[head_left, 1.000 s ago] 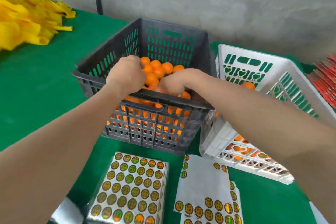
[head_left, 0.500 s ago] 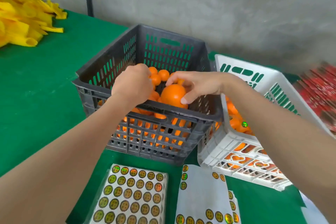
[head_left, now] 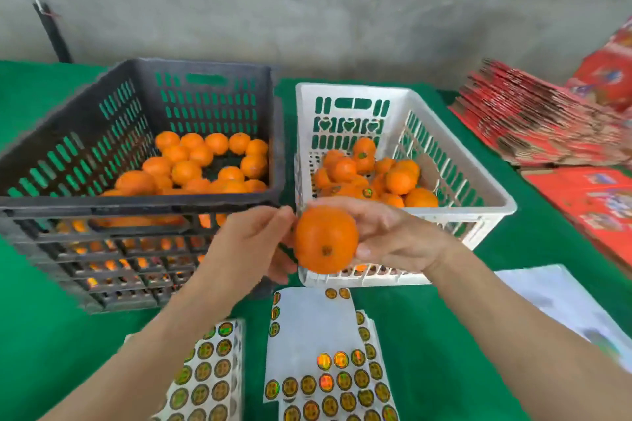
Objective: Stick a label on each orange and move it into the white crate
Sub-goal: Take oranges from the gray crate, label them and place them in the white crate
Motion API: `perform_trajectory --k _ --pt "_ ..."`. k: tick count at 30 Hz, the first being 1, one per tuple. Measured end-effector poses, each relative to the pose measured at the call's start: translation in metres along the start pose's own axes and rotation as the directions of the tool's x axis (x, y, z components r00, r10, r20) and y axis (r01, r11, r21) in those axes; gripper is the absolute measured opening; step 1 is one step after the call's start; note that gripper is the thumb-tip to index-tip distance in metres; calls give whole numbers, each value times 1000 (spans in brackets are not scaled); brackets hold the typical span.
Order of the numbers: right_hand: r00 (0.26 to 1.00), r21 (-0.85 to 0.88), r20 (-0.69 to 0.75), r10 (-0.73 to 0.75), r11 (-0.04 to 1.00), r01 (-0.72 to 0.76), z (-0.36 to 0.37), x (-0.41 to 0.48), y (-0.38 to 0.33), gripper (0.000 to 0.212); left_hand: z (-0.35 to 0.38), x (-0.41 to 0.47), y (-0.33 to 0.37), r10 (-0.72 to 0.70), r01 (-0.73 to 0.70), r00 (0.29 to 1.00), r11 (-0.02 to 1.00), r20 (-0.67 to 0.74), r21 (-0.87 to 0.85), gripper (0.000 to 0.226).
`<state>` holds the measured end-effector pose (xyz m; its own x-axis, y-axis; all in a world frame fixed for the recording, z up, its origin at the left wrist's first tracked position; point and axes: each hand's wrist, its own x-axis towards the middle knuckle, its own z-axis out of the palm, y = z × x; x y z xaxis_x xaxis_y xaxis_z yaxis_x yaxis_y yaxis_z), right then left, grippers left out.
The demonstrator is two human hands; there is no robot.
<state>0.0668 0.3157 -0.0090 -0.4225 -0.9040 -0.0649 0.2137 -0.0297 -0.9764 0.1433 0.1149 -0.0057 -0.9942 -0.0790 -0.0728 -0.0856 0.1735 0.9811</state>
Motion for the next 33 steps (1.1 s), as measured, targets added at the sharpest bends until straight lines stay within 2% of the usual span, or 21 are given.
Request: perform_trajectory --k 1,3,5,6,8,10,11,13,16,19,21,25,28,30,33 --pt "999 -23 -35 7 1000 -8 0 -5 9 83 11 0 -8 -160 162 985 986 59 -45 39" --pt "996 -104 -90 27 994 -37 -1 -11 23 78 31 -1 -24 -429 464 874 876 227 -133 66" --pt "986 -193 -147 82 975 -109 -3 -12 39 71 46 -2 -39 -500 596 786 769 363 -232 74" --pt "974 -233 -193 117 959 -161 -5 -11 48 69 51 -3 -48 -509 611 783 737 357 -288 72" --pt "933 -302 -300 196 909 -288 -9 -8 68 67 55 1 -68 -563 606 795 716 227 -348 66" --pt "867 -409 -428 255 801 -438 -12 -8 90 57 52 2 -93 -624 607 780 732 53 -311 62" --pt "838 -488 -481 257 716 -500 -12 -9 101 48 48 1 -106 -653 615 757 724 -23 -312 63" --pt "841 -627 -477 253 572 -528 -9 -14 125 31 39 -4 -128 -700 627 704 691 -119 -359 69" --pt "874 -724 -388 291 491 -485 1 -18 154 26 33 -13 -141 -721 643 691 649 -57 -407 70" --pt "873 -744 -373 315 460 -484 9 -17 172 30 35 -19 -138 -729 708 680 629 73 -322 75" --pt "874 -748 -382 301 454 -483 12 -16 180 32 38 -24 -135 -725 723 680 641 105 -257 75" --pt "887 -753 -403 223 470 -460 15 -18 185 34 36 -29 -141 -644 647 758 725 101 -234 77" --pt "885 -721 -435 166 524 -453 16 -22 186 31 36 -32 -139 -543 554 832 805 113 -212 99" --pt "869 -678 -477 131 575 -459 18 -23 187 28 39 -32 -136 -538 570 822 780 186 -259 105" --pt "854 -629 -512 93 637 -447 27 -22 188 25 43 -38 -139 -587 658 752 695 299 -290 90"
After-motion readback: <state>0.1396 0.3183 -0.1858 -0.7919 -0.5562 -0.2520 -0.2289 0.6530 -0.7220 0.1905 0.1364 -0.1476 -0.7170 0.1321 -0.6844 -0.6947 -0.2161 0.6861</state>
